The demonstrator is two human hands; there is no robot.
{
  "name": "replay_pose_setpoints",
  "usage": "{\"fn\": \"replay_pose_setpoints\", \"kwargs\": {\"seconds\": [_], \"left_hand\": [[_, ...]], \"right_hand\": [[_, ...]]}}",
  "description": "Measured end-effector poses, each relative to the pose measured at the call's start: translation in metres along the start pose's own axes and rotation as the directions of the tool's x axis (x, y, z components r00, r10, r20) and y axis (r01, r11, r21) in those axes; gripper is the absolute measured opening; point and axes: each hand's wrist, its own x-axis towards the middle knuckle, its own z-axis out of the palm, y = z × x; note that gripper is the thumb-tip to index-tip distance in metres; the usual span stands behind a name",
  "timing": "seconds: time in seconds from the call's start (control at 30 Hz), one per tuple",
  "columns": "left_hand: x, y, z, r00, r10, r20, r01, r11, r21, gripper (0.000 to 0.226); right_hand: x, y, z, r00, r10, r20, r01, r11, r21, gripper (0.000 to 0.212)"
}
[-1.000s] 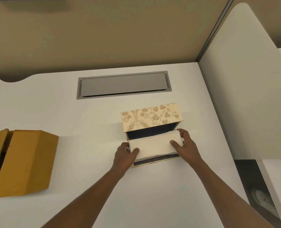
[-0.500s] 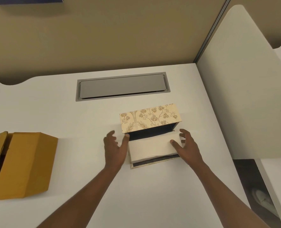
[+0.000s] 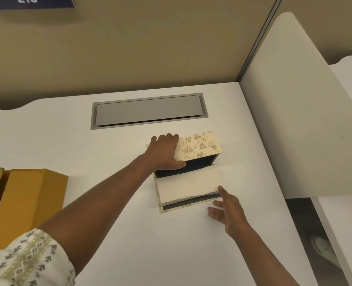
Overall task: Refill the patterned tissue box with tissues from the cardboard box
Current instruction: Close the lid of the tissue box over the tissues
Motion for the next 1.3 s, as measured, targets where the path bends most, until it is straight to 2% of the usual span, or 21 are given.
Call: {"fn": "replay_pose_setpoints", "kwargs": {"seconds": [0.1, 0.3, 0.53, 0.67, 0.77, 0.87, 0.97, 1.17, 1.3], "left_hand": [[0.002, 0.004, -0.002, 1.000, 0.014, 0.006, -0.014, 1.000, -0.023, 0.078], [-0.008, 0.009, 0.006, 0.997, 0.038, -0.070, -0.038, 0.999, 0.007, 0.076], [-0.037, 0.031, 0.021, 0.977, 0.114, -0.180, -0.094, 0.989, 0.117, 0.084], [-0.055, 0.044, 0.036, 0.965, 0.156, -0.211, -0.119, 0.977, 0.178, 0.082], [-0.066, 0.049, 0.046, 0.959, 0.169, -0.227, -0.127, 0.974, 0.189, 0.077], [-0.074, 0.054, 0.053, 0.956, 0.178, -0.232, -0.132, 0.971, 0.202, 0.070], [-0.072, 0.056, 0.052, 0.958, 0.163, -0.236, -0.116, 0.973, 0.198, 0.070], [-0.055, 0.047, 0.037, 0.971, 0.145, -0.189, -0.111, 0.977, 0.182, 0.083], [-0.052, 0.045, 0.032, 0.975, 0.146, -0.166, -0.114, 0.975, 0.189, 0.085]], "right_hand": [[-0.007, 0.005, 0.007, 0.999, 0.029, 0.045, -0.032, 0.997, 0.072, 0.064], [-0.008, 0.009, 0.013, 1.000, 0.013, 0.008, -0.014, 0.987, 0.162, 0.072], [-0.011, 0.007, 0.018, 1.000, -0.012, 0.028, 0.005, 0.975, 0.222, 0.052], [-0.010, 0.009, 0.023, 0.999, -0.029, 0.044, 0.016, 0.961, 0.275, 0.049], [-0.011, 0.012, 0.020, 0.999, 0.002, 0.055, -0.022, 0.927, 0.374, 0.042], [-0.014, 0.014, 0.017, 0.995, 0.056, 0.085, -0.090, 0.878, 0.469, 0.043], [-0.016, 0.018, 0.020, 0.996, 0.030, 0.087, -0.066, 0.890, 0.452, 0.045], [-0.016, 0.022, 0.028, 1.000, -0.013, -0.001, 0.012, 0.926, 0.377, 0.052], [-0.016, 0.018, 0.030, 0.992, -0.110, -0.066, 0.124, 0.954, 0.272, 0.052]]}}
